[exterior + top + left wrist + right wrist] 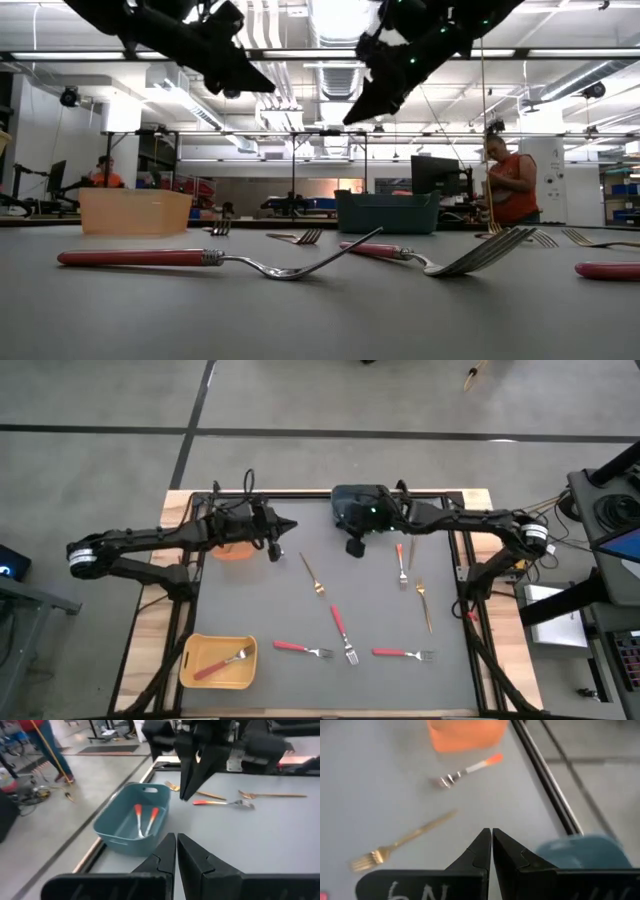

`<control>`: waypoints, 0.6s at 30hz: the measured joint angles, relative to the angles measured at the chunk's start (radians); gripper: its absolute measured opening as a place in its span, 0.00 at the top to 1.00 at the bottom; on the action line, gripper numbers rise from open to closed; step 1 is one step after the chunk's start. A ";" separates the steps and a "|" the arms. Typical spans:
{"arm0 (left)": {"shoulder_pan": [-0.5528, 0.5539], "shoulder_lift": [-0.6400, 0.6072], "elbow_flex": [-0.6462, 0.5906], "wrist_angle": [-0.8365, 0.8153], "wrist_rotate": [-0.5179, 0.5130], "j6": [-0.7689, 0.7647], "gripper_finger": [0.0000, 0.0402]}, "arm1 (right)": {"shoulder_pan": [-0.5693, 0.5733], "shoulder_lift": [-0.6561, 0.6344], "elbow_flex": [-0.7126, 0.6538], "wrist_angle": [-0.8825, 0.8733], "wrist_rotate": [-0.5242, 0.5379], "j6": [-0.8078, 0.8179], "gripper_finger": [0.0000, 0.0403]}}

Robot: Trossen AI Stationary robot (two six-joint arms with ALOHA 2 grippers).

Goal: Sort silverware by color (type)
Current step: Put the gold fork into the orange bin

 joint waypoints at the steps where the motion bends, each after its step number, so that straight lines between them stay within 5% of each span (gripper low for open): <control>1: -0.009 0.013 0.003 0.000 0.000 0.000 1.00 | 0.010 -0.017 -0.023 0.035 0.000 -0.016 0.98; 6: -0.056 0.101 0.039 -0.018 0.002 0.027 1.00 | 0.043 -0.121 -0.121 0.124 -0.002 -0.079 0.98; 18: -0.084 0.410 0.218 -0.357 0.056 0.364 1.00 | 0.042 -0.298 -0.220 0.160 -0.019 -0.213 0.98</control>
